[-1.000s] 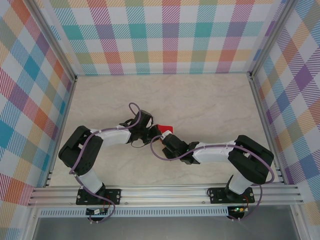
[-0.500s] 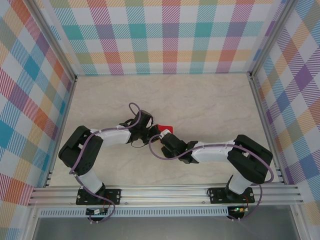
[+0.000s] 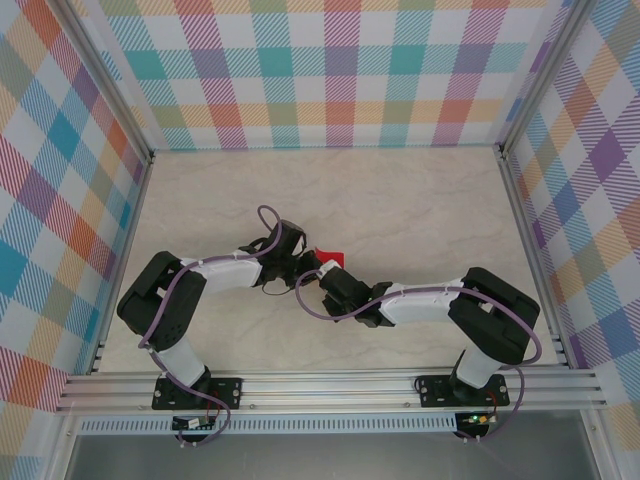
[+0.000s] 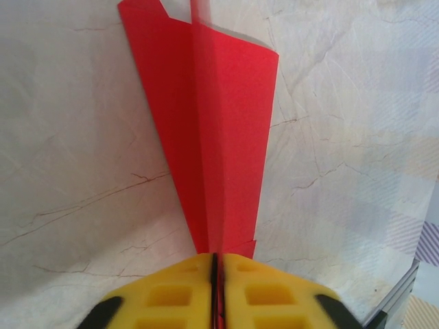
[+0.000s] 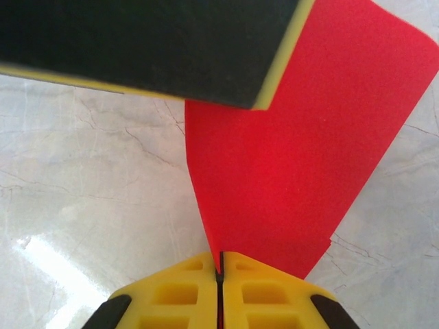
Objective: Fold a paper plane with a square sheet of paper (pick it up from the middle)
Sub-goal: Fold the wing for the fifth time at the center of the table.
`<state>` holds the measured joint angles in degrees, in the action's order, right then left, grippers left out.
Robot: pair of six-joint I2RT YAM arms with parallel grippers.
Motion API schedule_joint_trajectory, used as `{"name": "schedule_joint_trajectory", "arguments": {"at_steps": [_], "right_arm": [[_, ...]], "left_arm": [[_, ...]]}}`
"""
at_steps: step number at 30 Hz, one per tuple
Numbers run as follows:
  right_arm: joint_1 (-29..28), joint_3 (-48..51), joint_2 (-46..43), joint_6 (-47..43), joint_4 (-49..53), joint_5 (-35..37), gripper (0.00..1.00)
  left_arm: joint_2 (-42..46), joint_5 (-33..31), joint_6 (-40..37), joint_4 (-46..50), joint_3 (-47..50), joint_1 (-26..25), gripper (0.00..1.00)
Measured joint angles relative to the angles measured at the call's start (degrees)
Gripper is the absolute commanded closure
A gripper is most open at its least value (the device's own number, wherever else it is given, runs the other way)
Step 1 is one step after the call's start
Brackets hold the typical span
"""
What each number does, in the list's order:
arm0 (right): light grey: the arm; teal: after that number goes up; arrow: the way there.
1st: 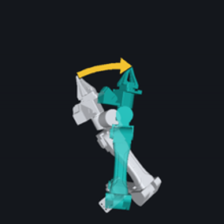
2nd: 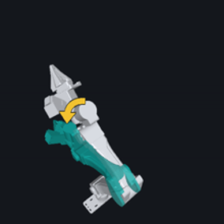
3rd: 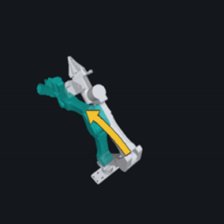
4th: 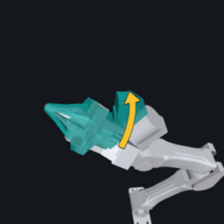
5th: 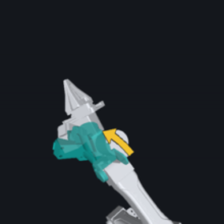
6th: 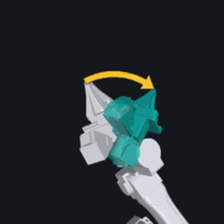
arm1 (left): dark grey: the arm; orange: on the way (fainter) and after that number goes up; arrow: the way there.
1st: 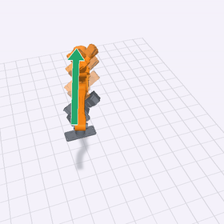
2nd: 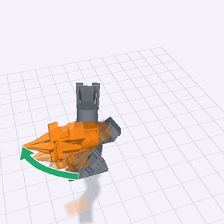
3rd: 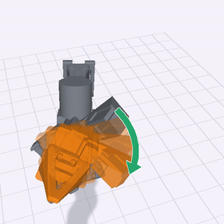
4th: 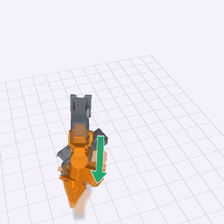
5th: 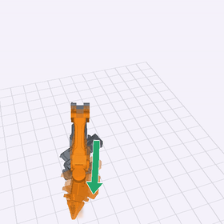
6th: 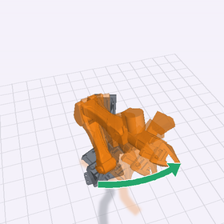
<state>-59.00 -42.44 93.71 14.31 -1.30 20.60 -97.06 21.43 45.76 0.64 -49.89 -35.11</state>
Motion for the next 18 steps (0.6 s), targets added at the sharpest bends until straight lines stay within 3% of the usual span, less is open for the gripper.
{"name": "schedule_joint_trajectory", "arguments": {"at_steps": [4,5,11,18], "right_arm": [[0.0,0.0,0.0,0.28,-0.24,-0.28,0.97],[0.0,0.0,0.0,0.44,-0.46,-0.63,0.97],[0.24,0.81,-0.35,2.91,-4.52,-2.86,0.98],[1.73,4.15,-0.44,5.57,-7.78,-9.49,0.97]], "left_arm": [[1.01,-1.33,-0.11,2.75,-0.52,0.02,0.67],[1.81,-1.84,-0.15,3.61,-0.55,0.04,0.6],[9.05,-7.26,0.24,10.08,-0.42,1.16,0.44],[18.97,-10.69,0.76,11.56,0.09,1.95,0.41]]}}
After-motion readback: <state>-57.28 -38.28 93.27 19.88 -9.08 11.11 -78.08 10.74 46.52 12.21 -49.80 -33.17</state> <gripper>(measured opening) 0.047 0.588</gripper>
